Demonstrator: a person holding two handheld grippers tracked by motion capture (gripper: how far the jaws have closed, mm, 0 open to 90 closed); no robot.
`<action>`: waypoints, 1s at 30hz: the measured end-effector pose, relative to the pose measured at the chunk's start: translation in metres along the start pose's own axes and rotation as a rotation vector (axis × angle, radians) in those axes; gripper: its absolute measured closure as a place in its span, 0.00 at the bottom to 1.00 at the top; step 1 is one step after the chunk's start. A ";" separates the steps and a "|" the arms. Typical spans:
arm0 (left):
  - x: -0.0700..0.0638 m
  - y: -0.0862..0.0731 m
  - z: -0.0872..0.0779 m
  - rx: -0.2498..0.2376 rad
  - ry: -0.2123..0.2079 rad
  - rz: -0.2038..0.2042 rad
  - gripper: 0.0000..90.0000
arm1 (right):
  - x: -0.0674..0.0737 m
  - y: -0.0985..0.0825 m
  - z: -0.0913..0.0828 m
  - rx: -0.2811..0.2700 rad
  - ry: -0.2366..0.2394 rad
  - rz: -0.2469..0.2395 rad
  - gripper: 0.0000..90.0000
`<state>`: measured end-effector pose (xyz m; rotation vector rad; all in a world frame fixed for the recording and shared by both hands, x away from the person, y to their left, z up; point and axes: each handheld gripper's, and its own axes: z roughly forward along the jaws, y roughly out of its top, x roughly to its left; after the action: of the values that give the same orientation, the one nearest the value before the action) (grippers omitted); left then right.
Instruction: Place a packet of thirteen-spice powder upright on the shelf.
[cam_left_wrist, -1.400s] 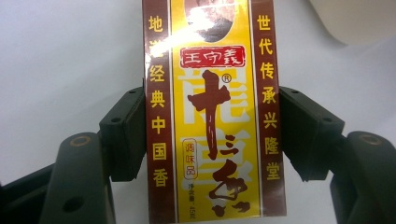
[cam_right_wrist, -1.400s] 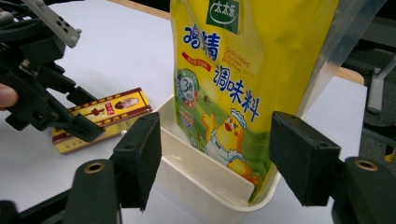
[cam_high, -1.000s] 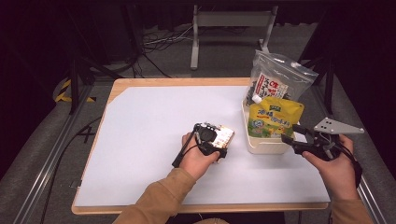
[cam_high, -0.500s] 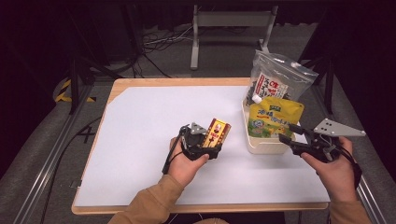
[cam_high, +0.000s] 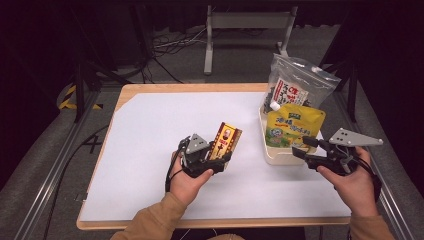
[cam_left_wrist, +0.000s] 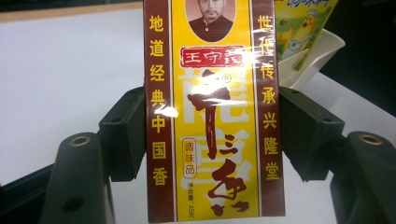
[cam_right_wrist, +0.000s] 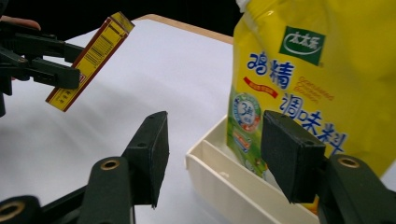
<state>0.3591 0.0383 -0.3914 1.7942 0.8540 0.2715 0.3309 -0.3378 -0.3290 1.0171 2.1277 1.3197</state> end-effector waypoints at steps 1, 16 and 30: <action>0.000 -0.001 -0.001 -0.005 -0.001 0.007 0.36 | 0.002 0.000 0.001 0.001 0.013 0.012 0.48; 0.000 -0.009 -0.010 -0.037 -0.005 0.056 0.36 | 0.024 0.033 0.022 0.138 0.100 0.012 0.51; -0.009 -0.008 -0.018 -0.061 0.007 0.127 0.36 | 0.033 0.085 0.044 0.250 0.268 0.120 0.51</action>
<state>0.3396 0.0464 -0.3893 1.7939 0.7299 0.3821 0.3701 -0.2637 -0.2724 1.1348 2.5183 1.3324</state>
